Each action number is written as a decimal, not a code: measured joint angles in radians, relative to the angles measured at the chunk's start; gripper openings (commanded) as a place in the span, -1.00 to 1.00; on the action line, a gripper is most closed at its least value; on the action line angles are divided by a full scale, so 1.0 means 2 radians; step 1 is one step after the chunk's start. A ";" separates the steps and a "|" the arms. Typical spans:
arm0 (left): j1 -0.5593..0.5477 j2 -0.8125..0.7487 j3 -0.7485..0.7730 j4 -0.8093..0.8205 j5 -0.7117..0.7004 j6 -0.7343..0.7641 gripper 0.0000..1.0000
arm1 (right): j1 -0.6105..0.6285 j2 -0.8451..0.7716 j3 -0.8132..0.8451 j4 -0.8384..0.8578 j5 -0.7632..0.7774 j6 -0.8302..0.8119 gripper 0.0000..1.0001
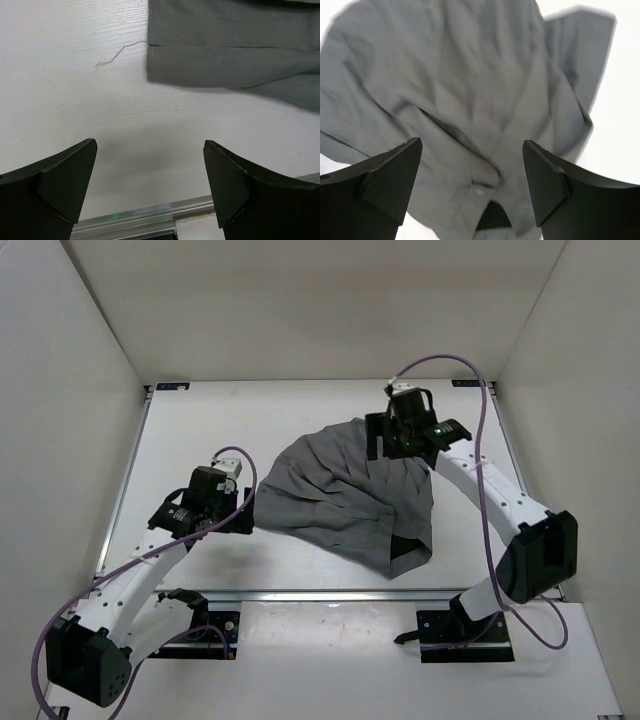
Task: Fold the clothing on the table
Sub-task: Flatten the skirt out
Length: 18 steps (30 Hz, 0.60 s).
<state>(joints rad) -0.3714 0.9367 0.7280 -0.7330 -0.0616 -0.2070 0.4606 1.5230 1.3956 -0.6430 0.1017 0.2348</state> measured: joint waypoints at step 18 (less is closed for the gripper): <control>-0.050 0.022 0.001 0.061 0.096 -0.045 -0.12 | -0.016 -0.171 -0.230 -0.033 -0.031 0.061 -0.27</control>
<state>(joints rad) -0.4706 0.9802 0.7296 -0.6109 0.1310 -0.2974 0.4278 1.1812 0.9360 -0.7090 0.0406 0.3565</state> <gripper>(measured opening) 0.289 0.315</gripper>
